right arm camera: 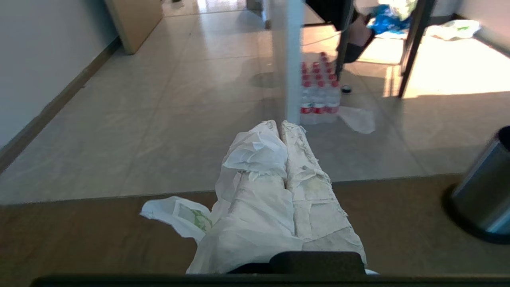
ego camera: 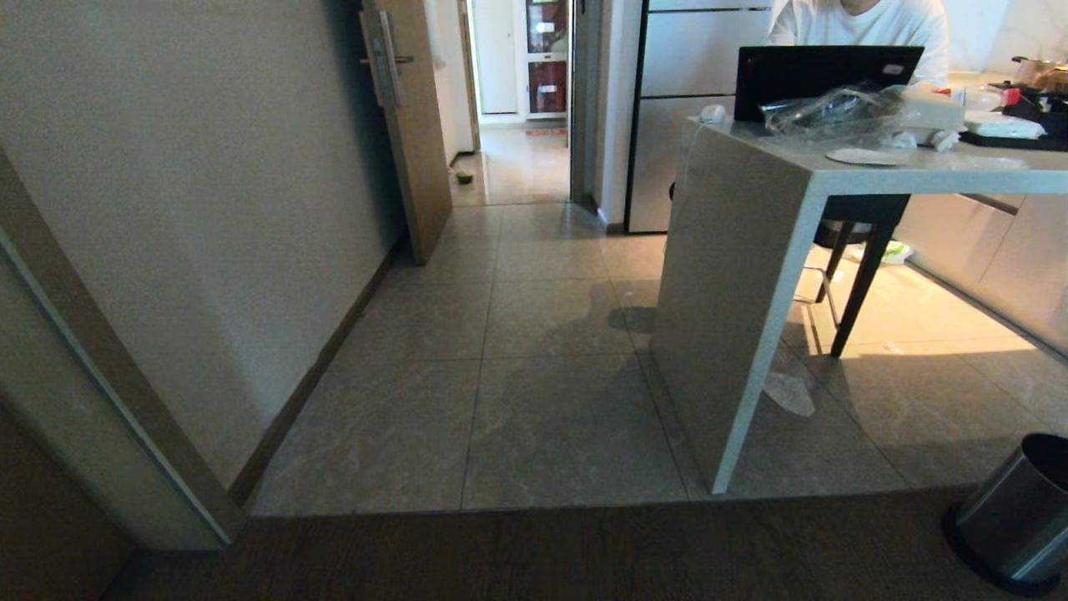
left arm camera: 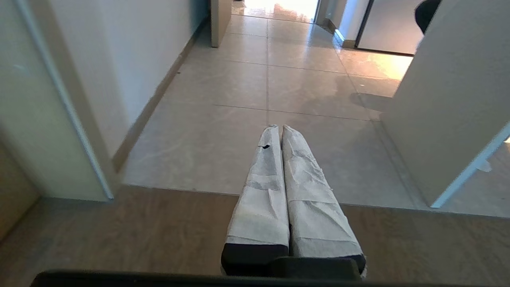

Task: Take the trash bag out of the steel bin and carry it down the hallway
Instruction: Put the trash bag at the door

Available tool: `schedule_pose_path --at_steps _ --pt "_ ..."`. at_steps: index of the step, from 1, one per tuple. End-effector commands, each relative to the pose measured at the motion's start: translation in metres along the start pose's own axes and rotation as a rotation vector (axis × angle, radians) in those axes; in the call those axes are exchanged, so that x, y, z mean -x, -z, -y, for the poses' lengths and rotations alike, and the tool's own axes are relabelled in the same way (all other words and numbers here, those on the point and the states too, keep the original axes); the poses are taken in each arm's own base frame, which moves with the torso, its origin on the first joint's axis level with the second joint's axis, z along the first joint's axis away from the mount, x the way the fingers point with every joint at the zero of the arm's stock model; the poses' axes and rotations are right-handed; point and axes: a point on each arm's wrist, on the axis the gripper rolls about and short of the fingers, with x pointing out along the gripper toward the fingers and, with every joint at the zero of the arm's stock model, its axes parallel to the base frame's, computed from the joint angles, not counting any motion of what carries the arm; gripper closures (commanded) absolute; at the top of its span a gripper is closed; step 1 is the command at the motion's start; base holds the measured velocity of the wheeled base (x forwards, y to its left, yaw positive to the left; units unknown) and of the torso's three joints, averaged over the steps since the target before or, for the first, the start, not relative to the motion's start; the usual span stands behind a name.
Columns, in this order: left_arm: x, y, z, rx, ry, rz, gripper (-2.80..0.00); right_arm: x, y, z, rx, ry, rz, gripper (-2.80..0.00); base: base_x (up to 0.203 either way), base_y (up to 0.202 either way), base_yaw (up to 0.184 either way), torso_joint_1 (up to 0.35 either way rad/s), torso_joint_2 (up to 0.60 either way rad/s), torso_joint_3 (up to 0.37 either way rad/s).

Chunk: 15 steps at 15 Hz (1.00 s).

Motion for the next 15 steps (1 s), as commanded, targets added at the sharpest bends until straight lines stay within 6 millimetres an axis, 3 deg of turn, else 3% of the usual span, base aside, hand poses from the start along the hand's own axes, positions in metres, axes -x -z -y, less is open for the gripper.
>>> schedule_pose_path --at_steps 1,12,15 --pt "-0.0001 0.0004 0.0 0.001 -0.001 -0.001 0.0 0.0001 0.0 0.0 0.0 0.0 0.002 0.0 0.0 0.19 0.002 0.002 0.0 0.002" --pt "0.0 0.0001 0.0 0.001 -0.001 -0.001 0.0 0.0001 0.0002 0.0 0.0 0.0 0.001 0.0 0.0 0.19 0.001 0.001 0.0 0.004" --pt "0.0 0.0001 0.0 -0.001 -0.001 -0.001 0.0 0.0 -0.0001 0.0 0.0 0.0 0.001 0.0 0.002 0.036 0.004 0.0 0.0 0.002"
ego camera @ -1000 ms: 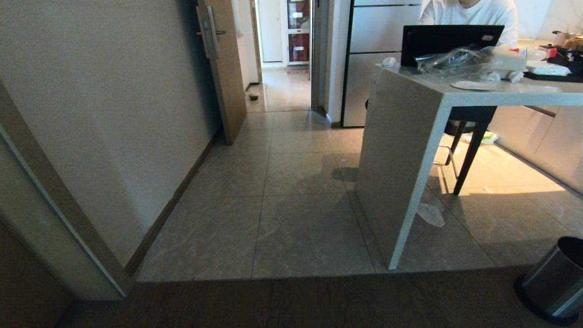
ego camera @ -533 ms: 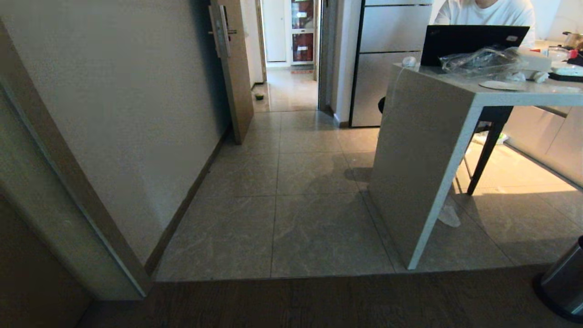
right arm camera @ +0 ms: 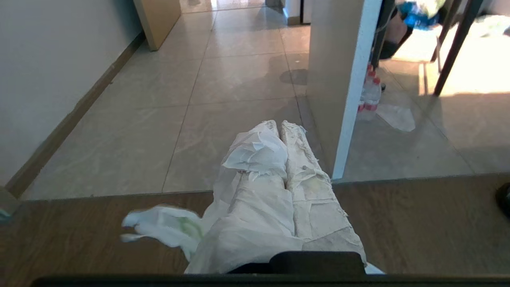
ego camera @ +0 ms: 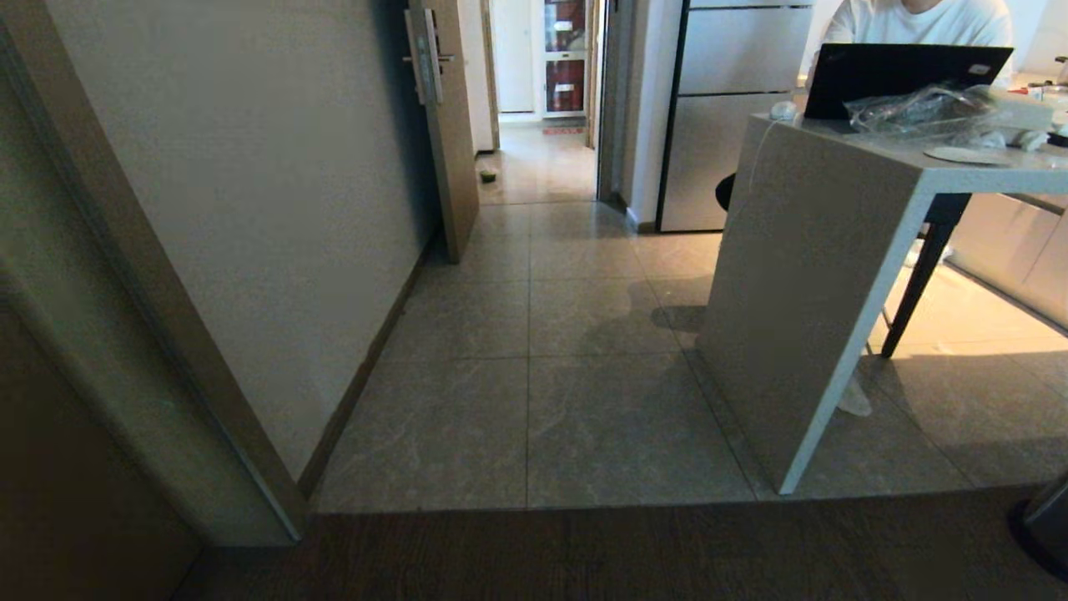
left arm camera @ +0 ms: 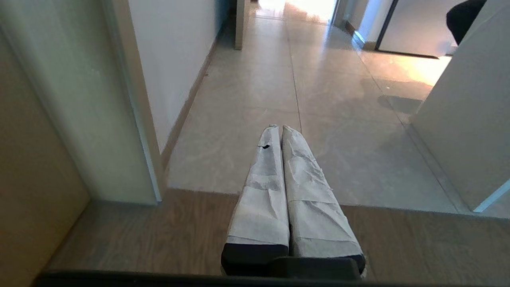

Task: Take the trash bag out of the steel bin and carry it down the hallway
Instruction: Put the trash bag at the door

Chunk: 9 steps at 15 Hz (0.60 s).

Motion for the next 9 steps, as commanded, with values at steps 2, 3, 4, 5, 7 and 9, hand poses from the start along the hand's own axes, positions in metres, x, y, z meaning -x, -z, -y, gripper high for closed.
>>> schedule_pose_path --at_steps 2,3,4,5,7,9 --pt "0.0 0.0003 -0.0001 0.0 0.0 -0.003 0.0 0.0002 -0.0003 -0.0001 0.0 0.002 0.005 0.0 0.065 0.002 0.0 0.001 0.0 0.004" --pt "0.0 0.0003 -0.0001 0.0 0.0 -0.003 0.0 0.0002 -0.0003 -0.0001 0.0 0.002 0.005 0.0 0.192 0.001 -0.001 0.006 0.0 0.003" --pt "0.0 0.0003 -0.0001 0.0 0.0 -0.003 0.0 0.0001 -0.0003 -0.0001 0.0 0.002 0.004 0.0 0.198 0.0 0.001 0.001 0.0 0.002" --pt "0.0 0.0003 -0.0001 0.0 0.0 -0.003 0.0 0.0002 -0.0003 -0.0001 0.0 0.002 0.005 0.0 0.194 0.0 0.001 0.004 0.0 0.002" --pt "0.0 0.0003 -0.0001 0.0 0.0 -0.003 0.0 0.0002 -0.0003 -0.0001 0.0 0.002 0.005 0.0 0.188 0.0 0.0 0.001 0.0 0.002" --pt "0.0 0.0003 -0.0001 0.0 0.0 -0.003 0.0 0.0002 -0.0003 -0.0001 0.0 0.002 0.005 0.0 0.189 0.0 0.0 0.002 0.0 0.001"
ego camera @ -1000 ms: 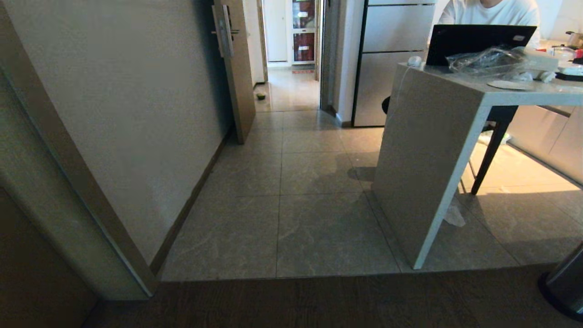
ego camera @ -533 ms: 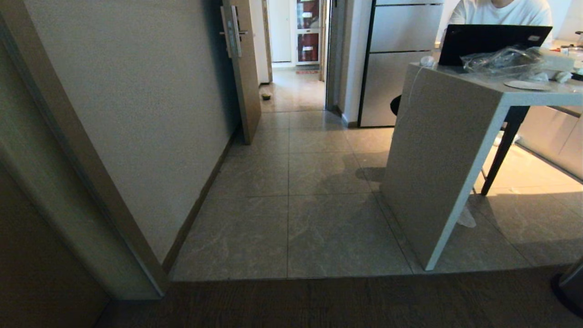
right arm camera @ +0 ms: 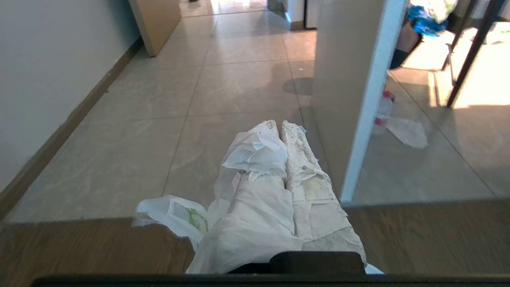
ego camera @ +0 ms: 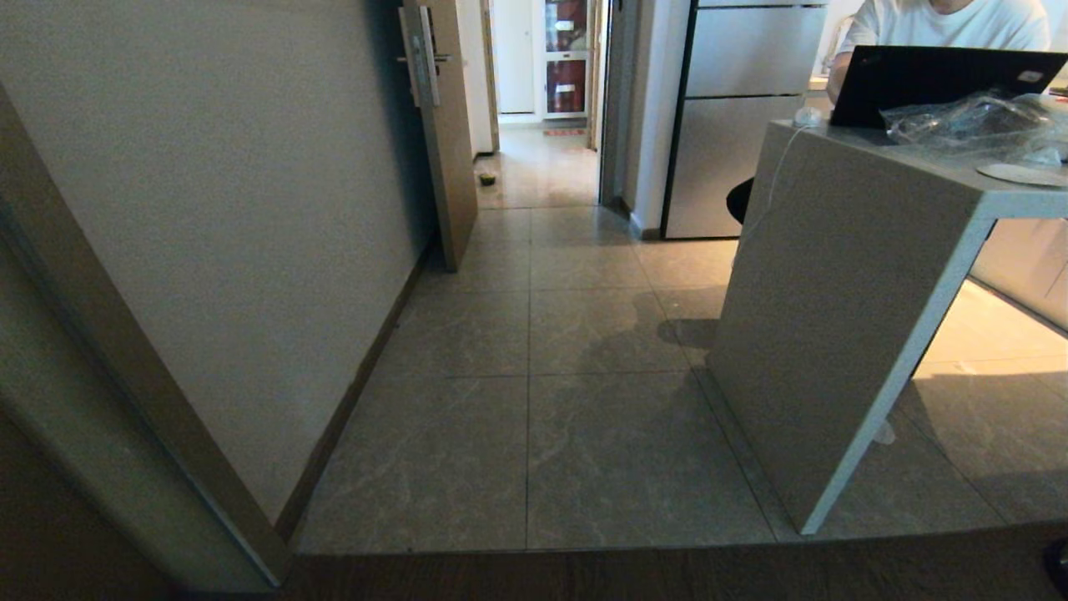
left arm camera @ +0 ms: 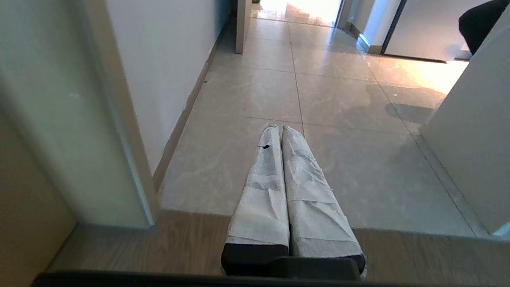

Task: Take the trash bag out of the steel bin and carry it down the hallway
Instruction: Put the trash bag at the door

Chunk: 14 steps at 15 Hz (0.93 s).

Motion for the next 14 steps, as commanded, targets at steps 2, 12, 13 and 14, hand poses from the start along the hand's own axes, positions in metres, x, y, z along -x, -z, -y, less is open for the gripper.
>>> schedule_pose_path --at_steps 2,12,13,14 --pt "0.0 0.0 0.0 0.001 -0.001 0.0 0.0 0.0001 0.0 0.0 0.0 0.0 0.003 0.0 0.19 0.0 0.002 0.003 0.0 0.003" --pt "-0.0001 0.0004 0.0 0.002 -0.001 -0.002 0.0 0.0001 0.0 0.0 0.0 0.0 0.002 0.0 0.19 0.0 0.001 0.002 0.0 0.003" --pt "-0.0001 0.0004 0.0 0.002 -0.001 -0.002 0.0 0.0001 0.0 0.0 0.0 0.0 0.003 0.0 0.193 0.0 0.002 0.002 0.01 0.002" --pt "0.0 0.0 0.0 0.002 -0.003 0.0 0.0 0.0001 0.0 0.0 0.0 0.0 0.003 0.0 0.187 0.0 -0.002 0.002 0.01 0.002"
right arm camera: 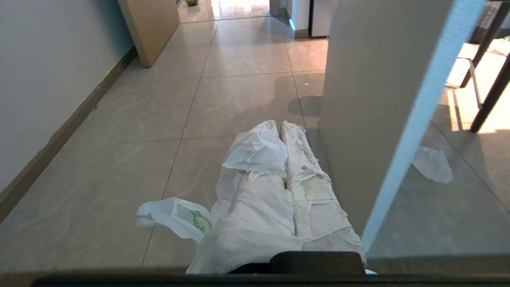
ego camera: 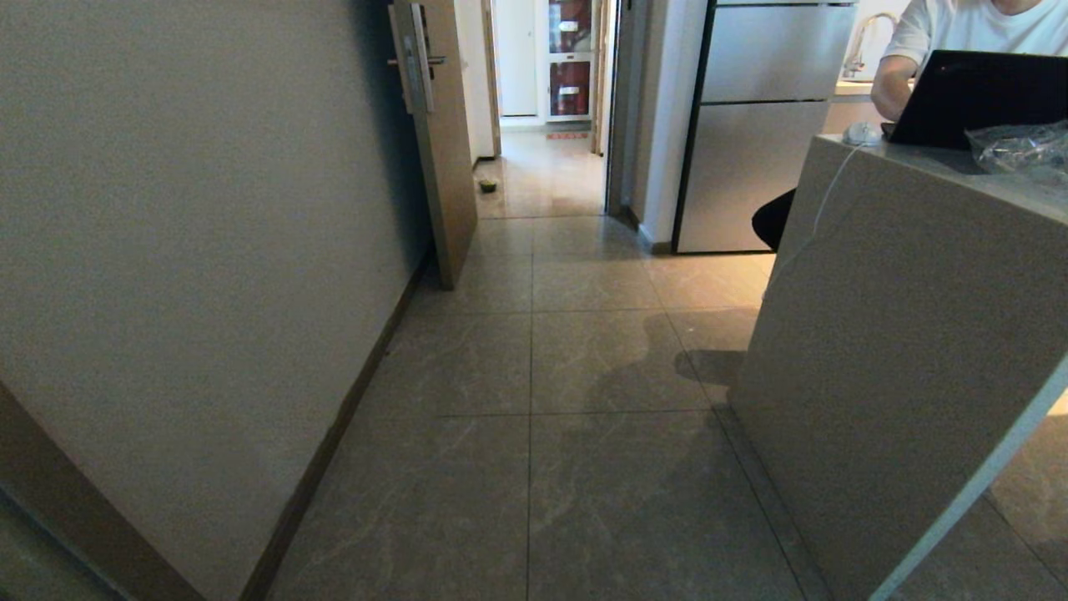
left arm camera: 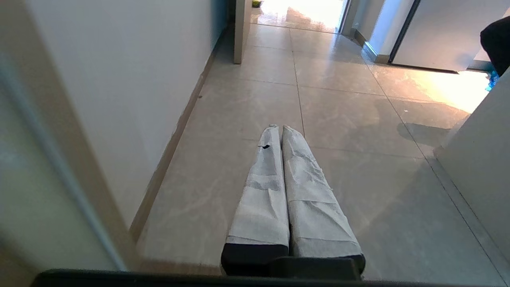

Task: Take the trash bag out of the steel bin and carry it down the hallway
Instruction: Put the trash bag at the door

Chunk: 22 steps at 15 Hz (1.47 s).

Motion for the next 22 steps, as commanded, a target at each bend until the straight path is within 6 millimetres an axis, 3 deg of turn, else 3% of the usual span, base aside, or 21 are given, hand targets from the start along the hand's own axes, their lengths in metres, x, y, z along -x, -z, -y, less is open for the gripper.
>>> schedule_pose_path --at_steps 1,22 --pt "0.0 0.0 0.0 0.001 -0.001 0.0 0.0 0.0002 -0.0001 0.0 0.0 0.0 0.002 0.0 0.193 0.0 0.0 0.002 0.0 0.002" --pt "-0.0001 0.0004 0.0 0.001 -0.001 -0.002 0.0 0.0002 -0.0001 0.0 0.0 0.0 0.002 0.0 0.19 0.0 0.001 0.003 0.0 0.003"
